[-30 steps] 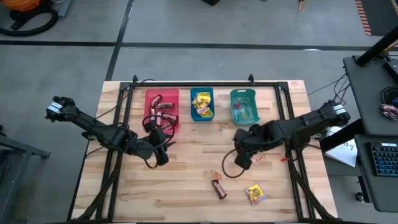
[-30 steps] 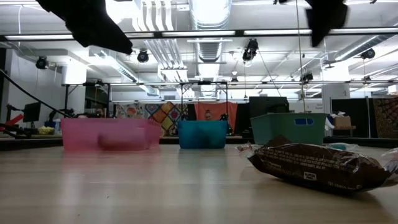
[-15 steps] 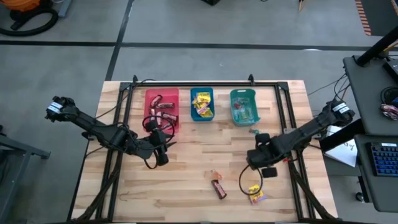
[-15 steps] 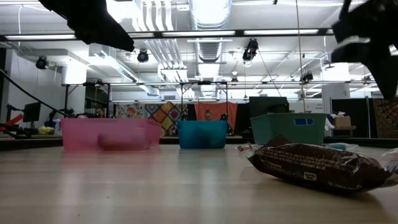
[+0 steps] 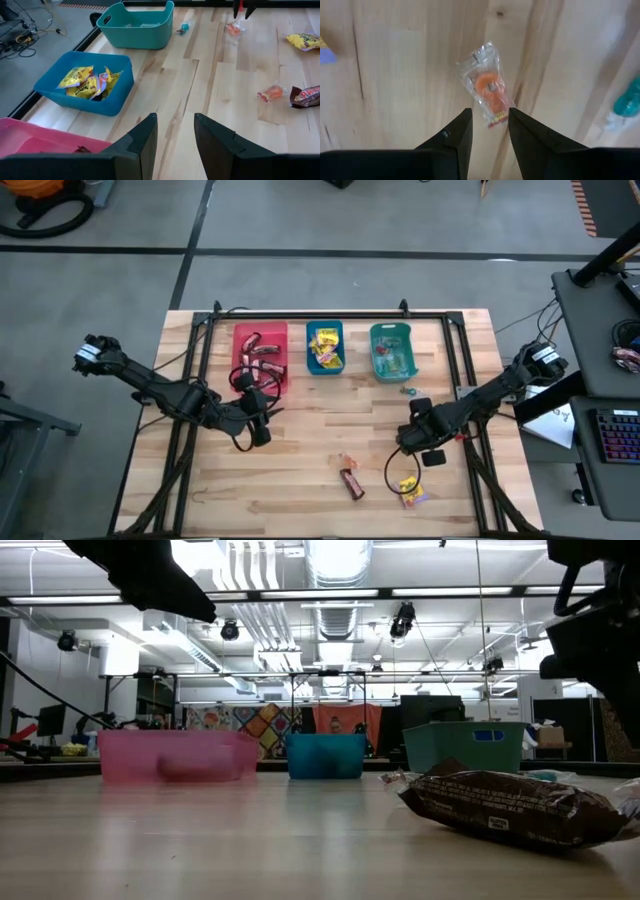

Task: Sort candy
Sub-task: Put the orange gummy candy into the green bin

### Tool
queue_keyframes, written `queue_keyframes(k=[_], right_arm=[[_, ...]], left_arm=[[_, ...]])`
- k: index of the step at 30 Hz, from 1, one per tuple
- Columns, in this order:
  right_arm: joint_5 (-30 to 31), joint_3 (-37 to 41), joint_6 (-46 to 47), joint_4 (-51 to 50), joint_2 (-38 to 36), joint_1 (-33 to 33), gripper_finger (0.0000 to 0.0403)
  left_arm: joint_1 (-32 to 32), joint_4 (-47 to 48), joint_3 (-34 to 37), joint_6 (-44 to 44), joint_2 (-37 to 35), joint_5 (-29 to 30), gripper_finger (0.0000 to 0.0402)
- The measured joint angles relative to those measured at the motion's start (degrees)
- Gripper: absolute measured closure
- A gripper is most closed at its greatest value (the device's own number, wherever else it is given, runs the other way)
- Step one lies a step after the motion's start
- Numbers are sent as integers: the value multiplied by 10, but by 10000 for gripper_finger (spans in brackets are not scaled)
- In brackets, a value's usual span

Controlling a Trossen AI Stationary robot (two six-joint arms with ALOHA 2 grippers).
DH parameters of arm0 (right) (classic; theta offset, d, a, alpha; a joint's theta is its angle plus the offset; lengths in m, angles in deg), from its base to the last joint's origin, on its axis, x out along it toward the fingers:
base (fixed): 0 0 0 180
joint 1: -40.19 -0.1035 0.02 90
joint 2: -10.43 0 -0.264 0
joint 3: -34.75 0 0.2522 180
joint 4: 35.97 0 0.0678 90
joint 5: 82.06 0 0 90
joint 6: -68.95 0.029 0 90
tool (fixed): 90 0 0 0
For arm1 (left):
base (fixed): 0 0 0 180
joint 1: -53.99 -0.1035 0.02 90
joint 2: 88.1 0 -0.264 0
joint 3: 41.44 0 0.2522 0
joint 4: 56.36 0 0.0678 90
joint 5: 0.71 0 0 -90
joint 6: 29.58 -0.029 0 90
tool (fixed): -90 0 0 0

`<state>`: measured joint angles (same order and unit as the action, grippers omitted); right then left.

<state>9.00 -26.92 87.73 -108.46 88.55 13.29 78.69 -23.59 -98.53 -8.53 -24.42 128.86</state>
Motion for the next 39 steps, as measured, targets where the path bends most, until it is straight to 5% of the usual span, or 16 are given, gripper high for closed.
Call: queue_keyframes(k=[28, 39], right_arm=[[21, 82, 32, 79, 0, 14, 267], [19, 83, 33, 119, 0, 14, 386]], left_arm=[[0, -2, 0, -9, 0, 5, 288], [0, -2, 0, -9, 0, 5, 288]])
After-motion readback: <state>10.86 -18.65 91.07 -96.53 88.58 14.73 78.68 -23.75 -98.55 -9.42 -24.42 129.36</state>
